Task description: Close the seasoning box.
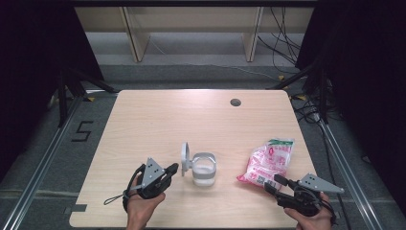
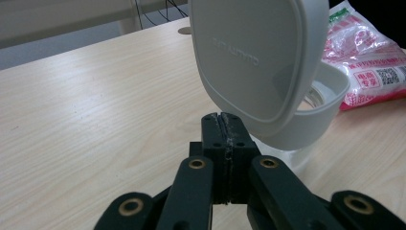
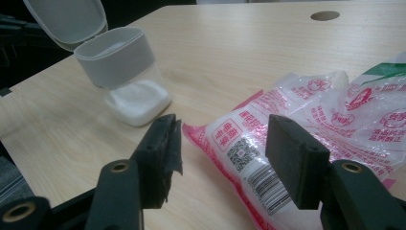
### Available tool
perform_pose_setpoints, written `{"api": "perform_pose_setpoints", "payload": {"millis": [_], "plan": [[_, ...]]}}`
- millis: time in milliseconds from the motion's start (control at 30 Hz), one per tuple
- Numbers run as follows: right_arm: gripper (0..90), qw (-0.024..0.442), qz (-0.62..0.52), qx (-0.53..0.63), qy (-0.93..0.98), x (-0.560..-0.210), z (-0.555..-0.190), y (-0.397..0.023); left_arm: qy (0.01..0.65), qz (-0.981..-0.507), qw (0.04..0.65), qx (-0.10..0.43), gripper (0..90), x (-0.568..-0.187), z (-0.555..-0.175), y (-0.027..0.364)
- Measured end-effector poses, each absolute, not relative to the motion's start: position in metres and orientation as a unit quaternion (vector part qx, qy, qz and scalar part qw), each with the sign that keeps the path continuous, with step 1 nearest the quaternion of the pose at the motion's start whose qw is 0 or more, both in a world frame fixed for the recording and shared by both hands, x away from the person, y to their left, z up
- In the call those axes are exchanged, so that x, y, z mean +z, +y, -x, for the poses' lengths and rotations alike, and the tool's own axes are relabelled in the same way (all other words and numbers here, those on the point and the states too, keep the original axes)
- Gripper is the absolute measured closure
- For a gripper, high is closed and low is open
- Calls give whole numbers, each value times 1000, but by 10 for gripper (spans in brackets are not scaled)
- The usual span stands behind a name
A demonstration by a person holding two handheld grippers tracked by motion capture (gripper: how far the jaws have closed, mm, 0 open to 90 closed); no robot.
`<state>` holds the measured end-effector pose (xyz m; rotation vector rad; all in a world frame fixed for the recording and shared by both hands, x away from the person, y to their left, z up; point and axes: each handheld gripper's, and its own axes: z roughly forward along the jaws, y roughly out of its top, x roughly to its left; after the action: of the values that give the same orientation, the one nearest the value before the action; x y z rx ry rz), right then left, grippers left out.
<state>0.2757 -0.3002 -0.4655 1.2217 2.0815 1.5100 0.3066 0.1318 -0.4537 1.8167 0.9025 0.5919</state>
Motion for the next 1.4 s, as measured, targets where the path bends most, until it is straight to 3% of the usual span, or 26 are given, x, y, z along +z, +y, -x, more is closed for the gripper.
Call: {"api": "perform_pose_setpoints", "payload": {"millis": [1400], "plan": [[444, 131, -440, 513, 725, -467, -270, -296, 341, -751, 513, 236, 889, -440, -310, 120]]}}
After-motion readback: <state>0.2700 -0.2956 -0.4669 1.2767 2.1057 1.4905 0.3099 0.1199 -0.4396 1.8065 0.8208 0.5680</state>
